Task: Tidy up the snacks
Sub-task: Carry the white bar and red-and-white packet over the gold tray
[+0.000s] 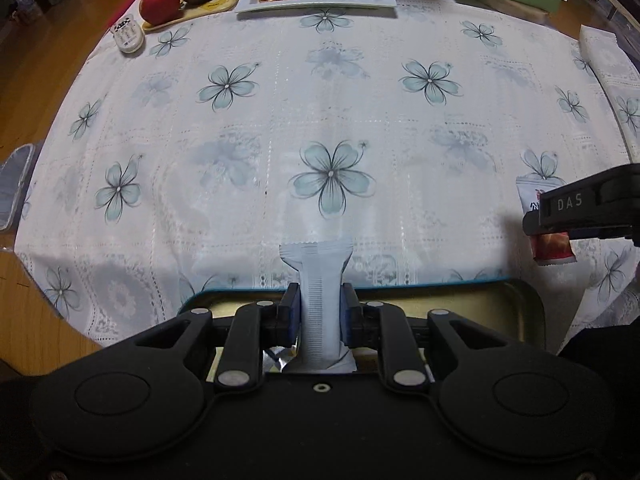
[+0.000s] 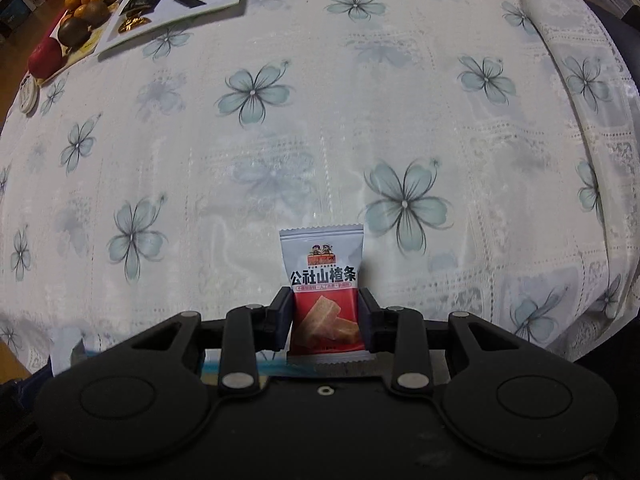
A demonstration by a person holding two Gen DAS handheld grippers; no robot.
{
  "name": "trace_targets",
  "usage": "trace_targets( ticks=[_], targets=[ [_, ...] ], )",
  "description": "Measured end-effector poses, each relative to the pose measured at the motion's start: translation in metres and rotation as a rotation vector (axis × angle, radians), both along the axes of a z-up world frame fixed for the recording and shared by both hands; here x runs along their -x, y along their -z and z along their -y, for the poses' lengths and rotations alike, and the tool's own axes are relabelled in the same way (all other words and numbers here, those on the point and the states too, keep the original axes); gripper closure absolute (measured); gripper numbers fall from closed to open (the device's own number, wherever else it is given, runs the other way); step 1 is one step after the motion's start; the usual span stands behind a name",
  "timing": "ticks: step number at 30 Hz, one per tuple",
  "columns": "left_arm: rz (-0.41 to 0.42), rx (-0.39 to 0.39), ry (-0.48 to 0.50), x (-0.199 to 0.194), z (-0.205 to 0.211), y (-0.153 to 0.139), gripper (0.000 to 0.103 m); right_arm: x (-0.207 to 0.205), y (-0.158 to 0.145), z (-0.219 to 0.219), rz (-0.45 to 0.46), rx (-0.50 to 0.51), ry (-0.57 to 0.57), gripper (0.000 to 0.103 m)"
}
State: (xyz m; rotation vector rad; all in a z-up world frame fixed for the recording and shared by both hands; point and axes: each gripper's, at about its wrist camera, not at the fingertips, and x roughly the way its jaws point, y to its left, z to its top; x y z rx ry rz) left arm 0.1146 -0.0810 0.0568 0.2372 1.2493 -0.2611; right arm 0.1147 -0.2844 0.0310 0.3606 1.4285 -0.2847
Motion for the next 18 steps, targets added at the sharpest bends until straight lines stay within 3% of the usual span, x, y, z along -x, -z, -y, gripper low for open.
trace_targets(
  ticks=[7,18],
  targets=[
    [-0.033,0.027,-0.013,0.033,-0.012,-0.001,0.077,0.045,-0.008,-0.021,0.019,-0.057,0.014,0.069],
    [-0.061,0.064,-0.056,0.078,-0.031,-0.001,0.077,0.117,-0.048,-0.050,0.088,-0.077,0.025,0.068]
  ],
)
